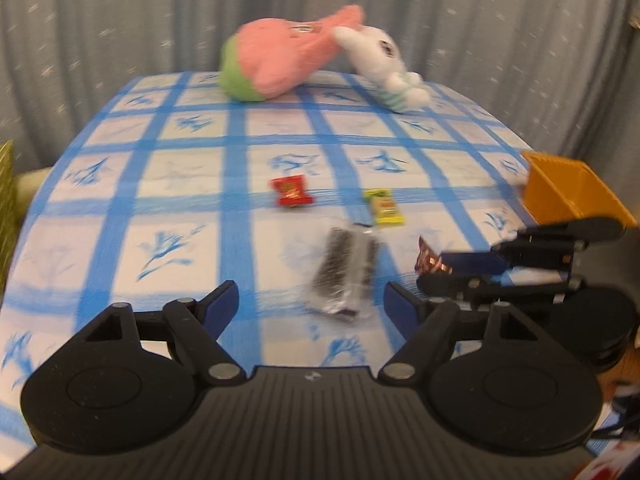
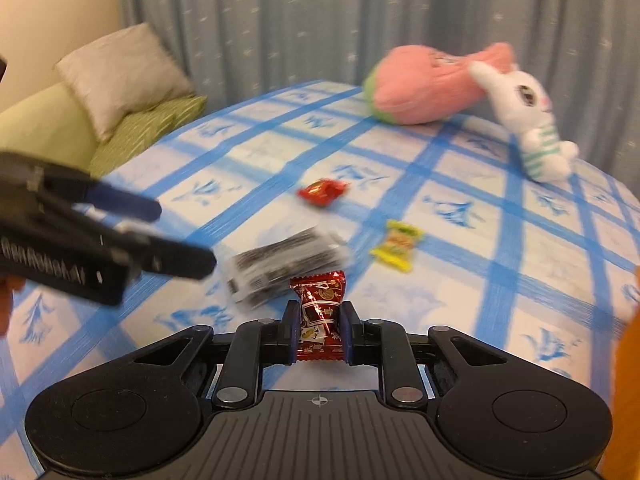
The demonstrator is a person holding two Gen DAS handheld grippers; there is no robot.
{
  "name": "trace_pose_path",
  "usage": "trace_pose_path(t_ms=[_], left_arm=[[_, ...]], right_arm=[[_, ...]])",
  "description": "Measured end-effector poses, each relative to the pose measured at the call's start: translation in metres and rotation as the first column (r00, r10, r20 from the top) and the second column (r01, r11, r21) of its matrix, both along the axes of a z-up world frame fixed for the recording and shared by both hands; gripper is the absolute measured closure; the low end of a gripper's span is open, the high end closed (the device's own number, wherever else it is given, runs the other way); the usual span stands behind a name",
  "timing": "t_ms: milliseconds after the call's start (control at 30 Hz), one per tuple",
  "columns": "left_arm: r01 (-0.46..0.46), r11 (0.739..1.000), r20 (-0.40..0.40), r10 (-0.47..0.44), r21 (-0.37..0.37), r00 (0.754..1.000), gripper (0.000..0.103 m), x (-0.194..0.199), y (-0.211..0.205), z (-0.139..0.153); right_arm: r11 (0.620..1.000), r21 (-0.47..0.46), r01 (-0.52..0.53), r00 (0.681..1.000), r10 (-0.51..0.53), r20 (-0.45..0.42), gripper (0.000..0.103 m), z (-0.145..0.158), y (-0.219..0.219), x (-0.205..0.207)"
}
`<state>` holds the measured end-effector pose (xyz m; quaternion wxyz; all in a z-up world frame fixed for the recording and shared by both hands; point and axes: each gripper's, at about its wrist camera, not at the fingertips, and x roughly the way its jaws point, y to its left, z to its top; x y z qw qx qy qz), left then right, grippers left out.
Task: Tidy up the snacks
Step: 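Grasp the clear seaweed packet with the left gripper while the right grasps a red-wrapped candy, then carry the seaweed packet and red candy over the orange tray with both grippers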
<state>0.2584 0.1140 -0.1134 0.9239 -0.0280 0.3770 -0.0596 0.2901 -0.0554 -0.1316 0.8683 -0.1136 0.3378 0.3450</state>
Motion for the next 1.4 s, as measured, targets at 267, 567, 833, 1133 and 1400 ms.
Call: trace_pose_path(t_ms=[267,567,833,1133,1400], left_arm=[[0.107,0.992,-0.02,-0.105,0.068,0.994,0.051,0.032,-0.024,-0.021],[0.127,0.986,-0.039,-0.123,0.112,0.992,0.063,0.051,-0.035,-0.035],[0.043,0.995,-0.064,-0.037,0.094,0.997,0.067,0.042,-0.037,-0.033],[-0.04,0.998,-0.082,0.043,0.044,0.996,0.068,0.0,-0.047,-0.019],[-0.141,0.99,-0.07,0.141,0.009,0.988,0.068,-0.062,-0.051,0.008]], right_arm=[[0.984,0.022,0.179,0.983,-0.178,-0.047,0.082,0.008,-0.033,0.019],[0.98,0.03,0.197,0.978,-0.194,-0.081,0.082,0.004,-0.039,0.023],[0.98,0.035,0.196,0.978,-0.193,-0.08,0.082,0.005,-0.038,0.022],[0.974,0.05,0.22,0.973,-0.216,-0.08,0.082,0.016,-0.046,-0.002],[0.972,0.059,0.225,0.973,-0.221,-0.073,0.082,0.036,-0.057,-0.053]])
